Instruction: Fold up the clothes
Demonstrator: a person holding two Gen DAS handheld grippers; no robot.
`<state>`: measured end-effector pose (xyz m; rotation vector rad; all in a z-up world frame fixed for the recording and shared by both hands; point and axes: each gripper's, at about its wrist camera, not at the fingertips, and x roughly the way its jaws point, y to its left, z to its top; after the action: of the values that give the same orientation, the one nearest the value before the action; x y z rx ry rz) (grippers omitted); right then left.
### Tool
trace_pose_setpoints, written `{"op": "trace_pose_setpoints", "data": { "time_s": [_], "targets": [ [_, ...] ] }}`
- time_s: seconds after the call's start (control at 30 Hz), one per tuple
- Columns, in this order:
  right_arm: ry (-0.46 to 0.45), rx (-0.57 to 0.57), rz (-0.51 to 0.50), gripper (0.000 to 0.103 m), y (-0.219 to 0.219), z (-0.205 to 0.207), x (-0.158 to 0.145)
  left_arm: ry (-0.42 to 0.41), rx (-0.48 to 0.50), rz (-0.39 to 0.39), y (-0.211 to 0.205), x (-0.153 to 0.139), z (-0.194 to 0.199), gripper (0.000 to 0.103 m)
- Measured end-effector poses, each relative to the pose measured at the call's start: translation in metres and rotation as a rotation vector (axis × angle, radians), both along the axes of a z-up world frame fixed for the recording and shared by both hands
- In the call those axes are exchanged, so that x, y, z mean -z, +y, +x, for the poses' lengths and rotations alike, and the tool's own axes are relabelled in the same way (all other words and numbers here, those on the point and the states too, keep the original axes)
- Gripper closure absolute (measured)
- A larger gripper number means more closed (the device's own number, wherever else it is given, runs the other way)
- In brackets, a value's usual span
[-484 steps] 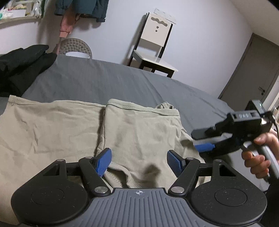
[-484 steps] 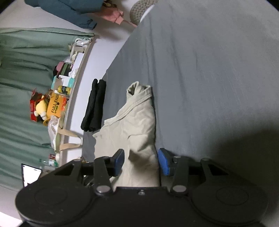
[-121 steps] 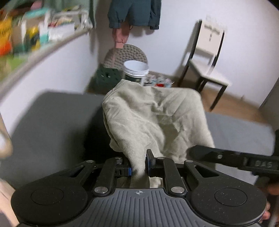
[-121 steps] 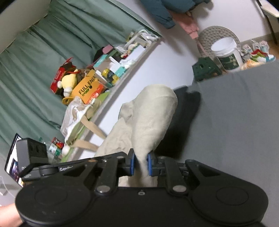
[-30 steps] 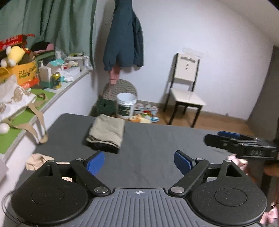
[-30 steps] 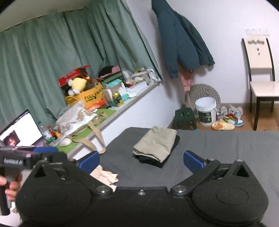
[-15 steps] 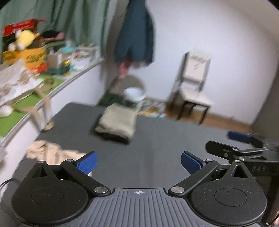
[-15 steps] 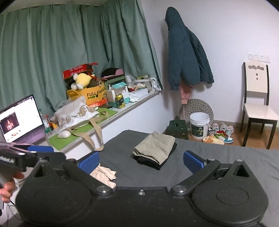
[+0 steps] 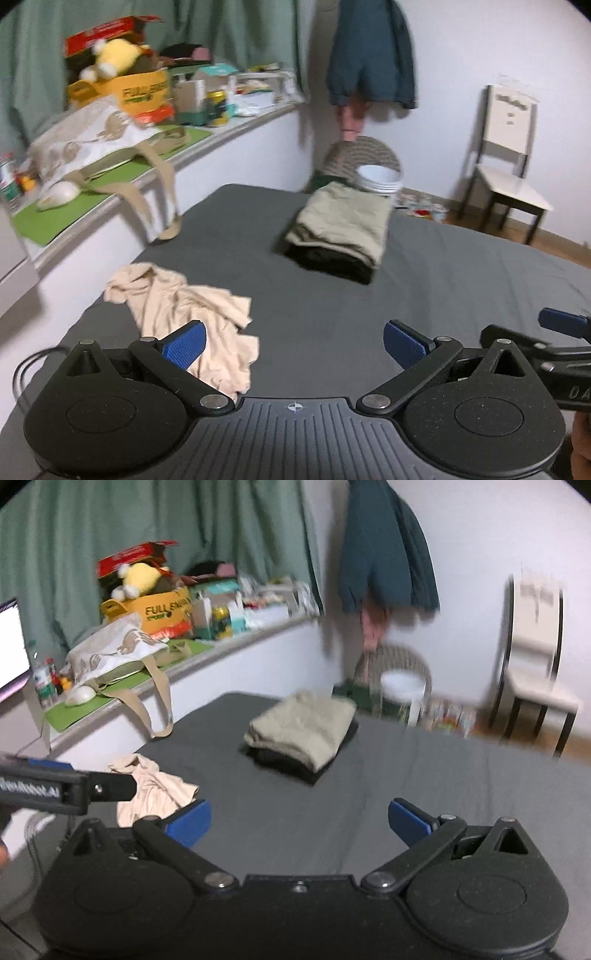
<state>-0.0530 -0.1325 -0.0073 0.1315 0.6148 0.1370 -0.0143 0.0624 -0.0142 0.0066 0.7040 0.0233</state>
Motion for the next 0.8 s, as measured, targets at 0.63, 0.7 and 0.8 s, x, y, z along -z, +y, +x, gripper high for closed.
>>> {"op": "trace_pose_setpoints", "data": {
  "time_s": [0.63, 0.7, 0.8],
  "targets": [
    [0.165, -0.023, 0.043, 0.0, -0.023, 0.014, 0.098, 0.186, 0.025, 0.079, -0.016, 0.091, -0.005, 0.0],
    [0.166, -0.036, 0.027, 0.0, -0.02, 0.013, 0.099, 0.189, -0.001, 0.043, -0.01, 0.094, -0.006, 0.0],
    [0.157, -0.04, 0.005, 0.0, -0.017, 0.009, 0.1, 0.169, -0.022, 0.037, -0.01, 0.094, -0.011, 0.001]
  ]
}}
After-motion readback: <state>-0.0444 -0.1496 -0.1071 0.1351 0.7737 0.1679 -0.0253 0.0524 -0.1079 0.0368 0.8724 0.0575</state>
